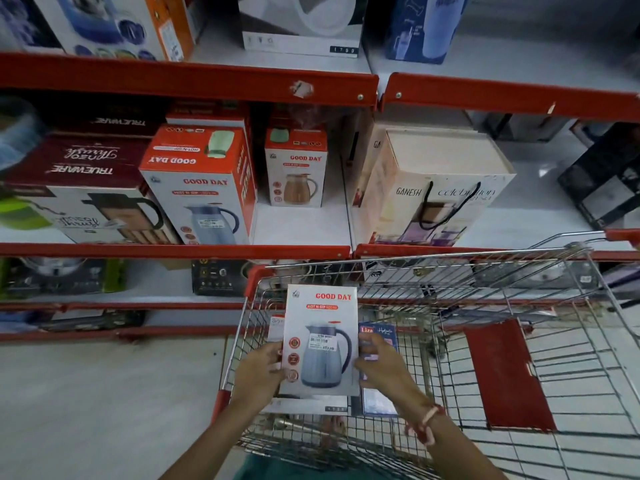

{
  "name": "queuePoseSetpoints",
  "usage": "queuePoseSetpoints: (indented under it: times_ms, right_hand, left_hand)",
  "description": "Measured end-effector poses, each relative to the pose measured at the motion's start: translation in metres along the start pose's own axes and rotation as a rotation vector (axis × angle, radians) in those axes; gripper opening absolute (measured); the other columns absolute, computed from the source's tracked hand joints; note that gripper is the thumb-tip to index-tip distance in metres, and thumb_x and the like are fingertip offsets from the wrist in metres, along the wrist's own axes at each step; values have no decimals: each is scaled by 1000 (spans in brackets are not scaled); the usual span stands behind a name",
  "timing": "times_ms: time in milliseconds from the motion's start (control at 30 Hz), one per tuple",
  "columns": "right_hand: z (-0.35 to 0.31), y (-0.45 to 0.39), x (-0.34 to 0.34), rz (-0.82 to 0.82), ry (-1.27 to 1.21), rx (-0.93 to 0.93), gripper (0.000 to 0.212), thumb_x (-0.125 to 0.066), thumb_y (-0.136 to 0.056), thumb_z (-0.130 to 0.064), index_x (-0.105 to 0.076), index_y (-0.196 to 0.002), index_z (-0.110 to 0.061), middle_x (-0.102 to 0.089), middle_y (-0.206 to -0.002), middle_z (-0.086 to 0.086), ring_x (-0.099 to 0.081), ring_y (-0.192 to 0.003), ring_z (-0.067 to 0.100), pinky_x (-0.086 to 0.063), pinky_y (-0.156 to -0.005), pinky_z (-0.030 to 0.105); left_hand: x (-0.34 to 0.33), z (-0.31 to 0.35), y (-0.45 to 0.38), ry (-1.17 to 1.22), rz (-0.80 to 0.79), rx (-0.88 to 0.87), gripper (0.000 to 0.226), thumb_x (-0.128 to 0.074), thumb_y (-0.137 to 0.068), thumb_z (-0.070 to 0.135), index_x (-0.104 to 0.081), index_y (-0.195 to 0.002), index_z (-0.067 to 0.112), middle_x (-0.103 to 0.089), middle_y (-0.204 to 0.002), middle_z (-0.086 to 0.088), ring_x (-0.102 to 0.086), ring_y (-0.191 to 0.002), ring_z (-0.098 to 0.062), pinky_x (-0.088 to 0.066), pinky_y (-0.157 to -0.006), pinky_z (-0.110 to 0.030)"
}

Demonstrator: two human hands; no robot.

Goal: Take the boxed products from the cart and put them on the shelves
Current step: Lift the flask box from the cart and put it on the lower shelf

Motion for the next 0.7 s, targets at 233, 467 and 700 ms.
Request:
queuePoseSetpoints:
  times_ms: [233,467,700]
  right_hand:
    - [-20,12,8,119,57,41,27,-59,-85,-6,-48,-103,-22,-58,-86,-16,-59,-81,7,-57,-86,46]
    - [-75,-3,20,424,5,360,19,-68,-83,-8,-56,-95,-16,-68,-85,-12,-66,-78,4,-55,-64,11]
    - [-145,-68,20,530,-200,510,23,-70,-82,-14,-48,-89,-13,-70,-91,-1,-69,-86,13,-59,-72,30]
  left_hand:
    - [7,13,4,74,57,-83,46,-79,-64,-6,-68,-107,4,-73,-104,-15,-72,-89,-24,-60,-76,-46]
    - [32,59,-17,-92,370,-340,31,-77,-68,2,-69,-98,5,-76,-91,-5,-72,-77,-14,-59,-76,-23]
    - [65,127,-82,-59,610,-464,11,-68,-78,0,-66,-83,10,-63,-66,6,-53,-55,0,-43,-54,-3]
Point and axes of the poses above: each hand's wrist, its own y-axis away from the middle knuckle, its own x-axis out of the back of the hand, z = x × y, the point moved 5 cm from there along -y, towards the middle knuckle
